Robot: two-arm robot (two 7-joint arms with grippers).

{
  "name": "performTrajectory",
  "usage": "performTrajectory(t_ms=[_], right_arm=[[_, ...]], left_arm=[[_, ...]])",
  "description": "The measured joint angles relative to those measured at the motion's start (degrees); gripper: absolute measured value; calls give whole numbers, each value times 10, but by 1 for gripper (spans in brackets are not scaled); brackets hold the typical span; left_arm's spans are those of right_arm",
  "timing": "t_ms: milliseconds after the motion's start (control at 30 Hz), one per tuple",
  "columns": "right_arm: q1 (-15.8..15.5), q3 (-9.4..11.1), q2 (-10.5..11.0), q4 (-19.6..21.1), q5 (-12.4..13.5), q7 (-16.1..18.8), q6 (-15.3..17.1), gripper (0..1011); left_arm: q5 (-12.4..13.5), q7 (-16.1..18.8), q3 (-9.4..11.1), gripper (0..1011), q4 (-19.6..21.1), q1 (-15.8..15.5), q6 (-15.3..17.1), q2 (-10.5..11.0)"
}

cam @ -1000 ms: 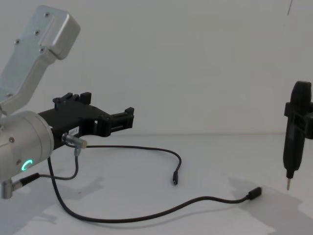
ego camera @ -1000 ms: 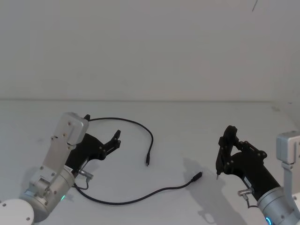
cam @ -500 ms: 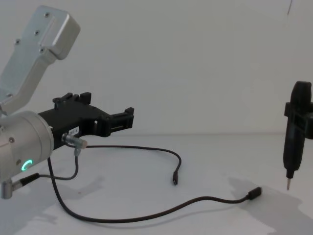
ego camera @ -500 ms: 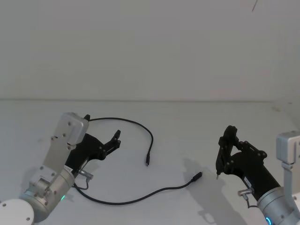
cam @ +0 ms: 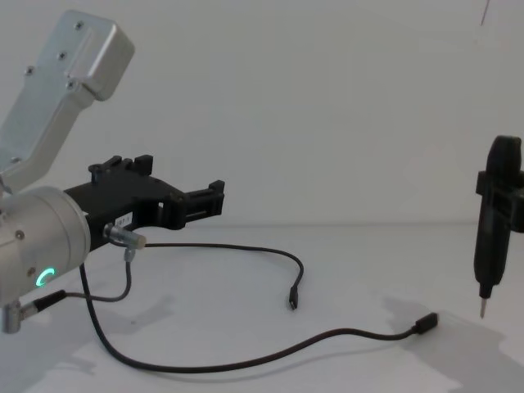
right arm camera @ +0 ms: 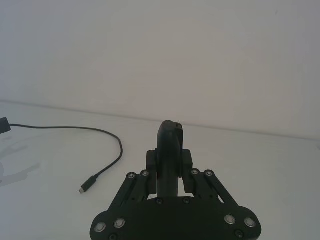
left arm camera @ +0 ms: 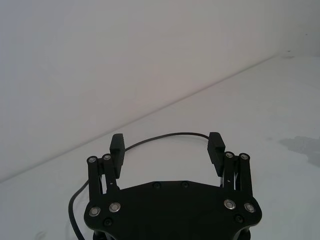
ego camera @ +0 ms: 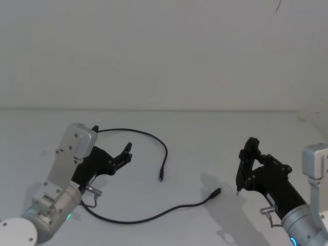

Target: Pick up the data cable with the one hand.

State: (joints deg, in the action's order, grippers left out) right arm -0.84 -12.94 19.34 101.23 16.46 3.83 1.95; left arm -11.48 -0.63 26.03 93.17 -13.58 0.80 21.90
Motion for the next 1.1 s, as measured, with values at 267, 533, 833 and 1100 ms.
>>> performTrajectory(t_ms=[267,533,833,1100], right_arm=[[0,0,0,0,0,0,0,279],[0,0,0,0,0,0,0,279],[0,0,0,0,0,0,0,279],[0,0,0,0,0,0,0,279]], left_arm=[[-2,-11,0,1001,2,0,0,5],[-23,-60,-4,1001,19,1,9,29],[-60,-129,-12,1001,46,0,46,65],[-96,-194,-13,1001,74,-19,121,99]])
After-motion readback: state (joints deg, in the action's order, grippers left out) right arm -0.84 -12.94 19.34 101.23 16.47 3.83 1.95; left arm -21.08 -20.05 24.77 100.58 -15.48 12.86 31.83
